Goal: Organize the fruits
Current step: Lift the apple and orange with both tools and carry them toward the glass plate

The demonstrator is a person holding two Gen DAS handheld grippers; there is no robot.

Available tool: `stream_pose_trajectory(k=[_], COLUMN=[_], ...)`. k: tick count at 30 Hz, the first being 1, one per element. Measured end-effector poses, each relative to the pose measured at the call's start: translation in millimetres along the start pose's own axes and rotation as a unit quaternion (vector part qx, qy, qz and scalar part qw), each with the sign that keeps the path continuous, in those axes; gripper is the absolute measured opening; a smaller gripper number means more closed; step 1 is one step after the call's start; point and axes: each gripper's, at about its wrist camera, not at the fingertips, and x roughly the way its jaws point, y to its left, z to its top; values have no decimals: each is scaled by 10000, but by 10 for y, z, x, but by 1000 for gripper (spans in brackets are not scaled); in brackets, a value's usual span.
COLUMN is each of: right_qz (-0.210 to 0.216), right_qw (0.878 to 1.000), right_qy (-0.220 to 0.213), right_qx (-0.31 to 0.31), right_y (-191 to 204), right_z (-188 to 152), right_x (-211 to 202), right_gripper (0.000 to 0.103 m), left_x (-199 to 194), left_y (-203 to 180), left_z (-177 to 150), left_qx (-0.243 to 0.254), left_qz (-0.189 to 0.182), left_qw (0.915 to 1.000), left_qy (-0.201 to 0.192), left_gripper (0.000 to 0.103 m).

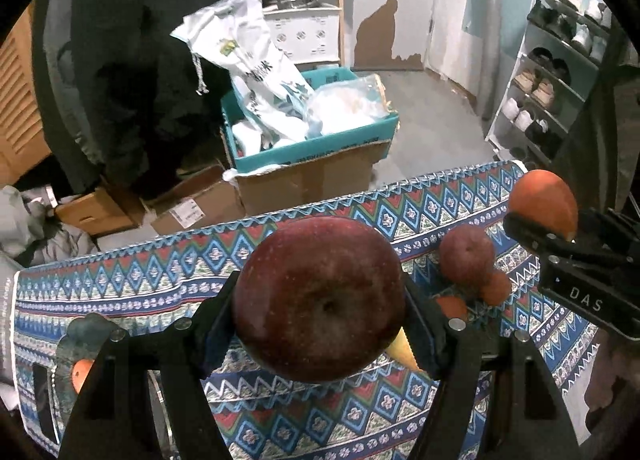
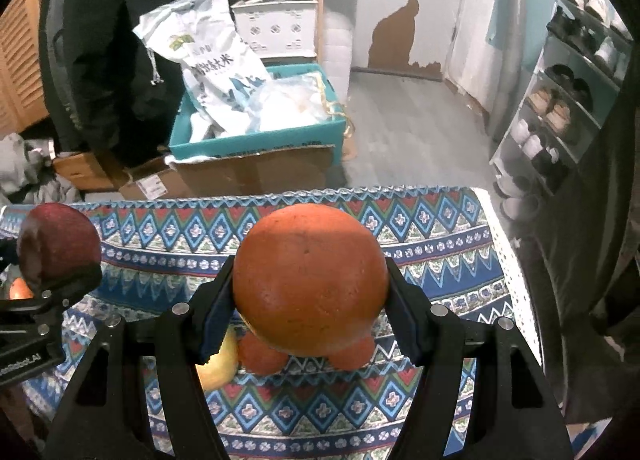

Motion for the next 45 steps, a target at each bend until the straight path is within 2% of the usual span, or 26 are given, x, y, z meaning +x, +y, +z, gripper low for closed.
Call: stream_pose_trajectory(k=[19, 27, 45], right_qz=[273, 391, 1075], right_qw=[9981, 9962, 9871], right_qy=[-417, -561, -419], right_qx=[-350, -544, -1106], right_y=[420, 618, 1491], right_z=[-4, -26, -40], right_x=[-616, -831, -782], right_gripper=[68, 68, 68], left_x=[-691, -914, -1029], left_y=[277, 483, 1182], left_z=[-283, -398, -783], left_qx=[-104, -345, -958], left_qz=[223, 238, 608], left_qw=[9990, 9980, 9930], left_qy=[-379, -483, -338], left_gripper=[75, 75, 75])
